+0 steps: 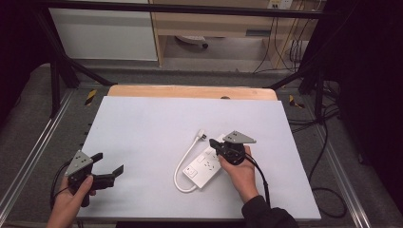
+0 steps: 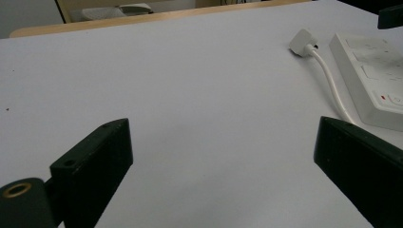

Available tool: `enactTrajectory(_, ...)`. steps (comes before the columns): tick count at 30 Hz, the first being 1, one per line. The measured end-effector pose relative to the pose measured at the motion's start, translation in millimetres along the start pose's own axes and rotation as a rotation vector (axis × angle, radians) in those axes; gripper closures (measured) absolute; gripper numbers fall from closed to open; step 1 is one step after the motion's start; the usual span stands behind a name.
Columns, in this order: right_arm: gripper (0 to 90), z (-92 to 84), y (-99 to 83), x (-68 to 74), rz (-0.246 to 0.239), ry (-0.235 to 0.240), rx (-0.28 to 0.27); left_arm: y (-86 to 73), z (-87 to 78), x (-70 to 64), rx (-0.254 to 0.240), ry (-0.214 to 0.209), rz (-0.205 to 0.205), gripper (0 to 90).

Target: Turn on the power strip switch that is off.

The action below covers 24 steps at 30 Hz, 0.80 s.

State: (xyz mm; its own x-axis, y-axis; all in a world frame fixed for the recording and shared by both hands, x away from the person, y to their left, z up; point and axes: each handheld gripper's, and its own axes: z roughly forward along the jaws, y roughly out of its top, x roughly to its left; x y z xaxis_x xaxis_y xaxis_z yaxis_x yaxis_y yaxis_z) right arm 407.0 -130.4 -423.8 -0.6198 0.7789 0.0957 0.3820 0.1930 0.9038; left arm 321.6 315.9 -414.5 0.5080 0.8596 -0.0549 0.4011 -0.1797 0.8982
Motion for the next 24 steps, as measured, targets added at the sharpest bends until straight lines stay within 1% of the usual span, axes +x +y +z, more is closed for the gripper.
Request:
enactTrajectory(6,90.0,1.7,-3.5,0.7,-0.007,0.000,0.010,0.0,0.0,0.0,0.000,-0.001,0.000,5.5)
enactTrajectory(13,90.0,3.6,-8.7,1.0,-0.004,0.001,0.023,0.0,0.2,-0.1,0.000,-0.001,0.001,5.6)
enactTrajectory(20,90.0,7.4,-12.3,5.3,-0.008,0.012,0.040,0.0,0.2,0.0,0.001,-0.001,0.001,5.6)
enactTrajectory(24,90.0,8.9,-13.8,5.7,-0.009,0.011,0.047,0.0,0.3,-0.2,0.000,-0.002,0.003,5.6)
